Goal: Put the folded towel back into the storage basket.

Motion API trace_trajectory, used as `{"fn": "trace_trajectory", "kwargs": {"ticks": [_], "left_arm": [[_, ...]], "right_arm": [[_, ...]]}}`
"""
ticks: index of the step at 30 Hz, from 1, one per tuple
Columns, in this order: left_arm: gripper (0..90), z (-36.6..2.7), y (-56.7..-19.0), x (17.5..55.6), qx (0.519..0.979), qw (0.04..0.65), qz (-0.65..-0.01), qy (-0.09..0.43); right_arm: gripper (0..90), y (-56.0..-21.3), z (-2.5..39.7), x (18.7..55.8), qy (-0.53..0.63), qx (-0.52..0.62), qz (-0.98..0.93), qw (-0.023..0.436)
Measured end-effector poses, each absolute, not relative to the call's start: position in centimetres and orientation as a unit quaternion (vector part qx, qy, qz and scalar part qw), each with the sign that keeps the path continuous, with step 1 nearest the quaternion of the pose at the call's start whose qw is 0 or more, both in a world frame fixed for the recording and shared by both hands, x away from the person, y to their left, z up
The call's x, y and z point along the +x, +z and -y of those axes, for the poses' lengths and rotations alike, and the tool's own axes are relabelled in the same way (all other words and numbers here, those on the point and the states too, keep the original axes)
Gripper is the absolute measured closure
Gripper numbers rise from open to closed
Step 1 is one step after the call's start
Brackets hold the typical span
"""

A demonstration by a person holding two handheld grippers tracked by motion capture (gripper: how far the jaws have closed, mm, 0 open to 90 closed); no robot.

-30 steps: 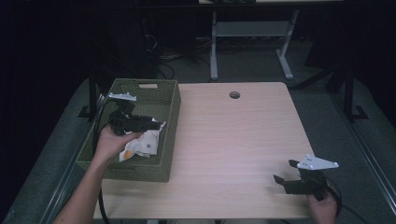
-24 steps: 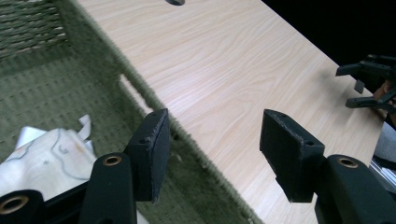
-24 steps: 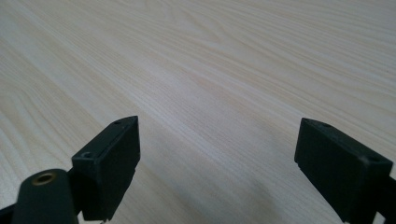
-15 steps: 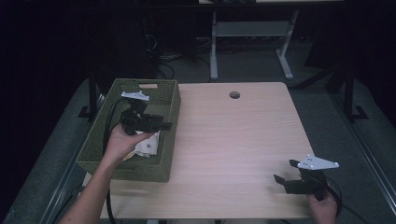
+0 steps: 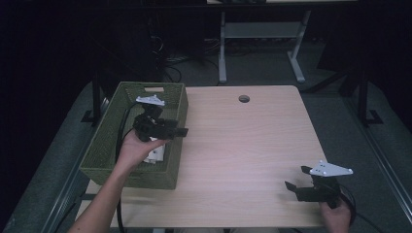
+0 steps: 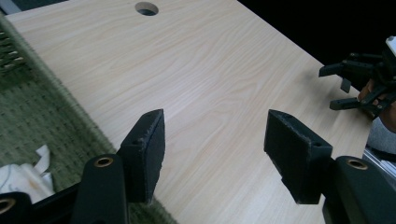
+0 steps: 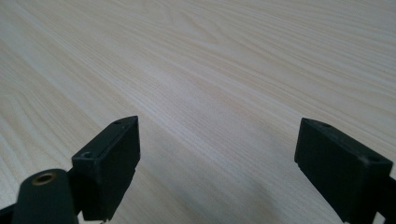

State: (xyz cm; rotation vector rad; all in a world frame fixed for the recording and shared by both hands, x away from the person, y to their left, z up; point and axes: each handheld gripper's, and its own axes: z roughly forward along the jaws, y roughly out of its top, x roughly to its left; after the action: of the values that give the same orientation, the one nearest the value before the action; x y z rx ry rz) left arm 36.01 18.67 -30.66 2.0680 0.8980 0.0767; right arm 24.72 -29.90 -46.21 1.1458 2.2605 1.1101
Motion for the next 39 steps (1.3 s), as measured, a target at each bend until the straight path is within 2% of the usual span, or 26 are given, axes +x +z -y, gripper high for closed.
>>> {"fn": "trace_trajectory", "kwargs": {"ticks": [18,39], "left_arm": [[29.4,-15.4,-30.7,35.4,0.838,0.427,-0.339,0.023],[27.0,-11.4,-31.5,34.2,0.84,0.438,-0.319,0.016]], "right_arm": [[13.8,-46.1,29.9,24.8,0.395,0.406,-0.803,0.186],[13.8,-46.0,29.9,24.7,0.397,0.404,-0.802,0.188]]}}
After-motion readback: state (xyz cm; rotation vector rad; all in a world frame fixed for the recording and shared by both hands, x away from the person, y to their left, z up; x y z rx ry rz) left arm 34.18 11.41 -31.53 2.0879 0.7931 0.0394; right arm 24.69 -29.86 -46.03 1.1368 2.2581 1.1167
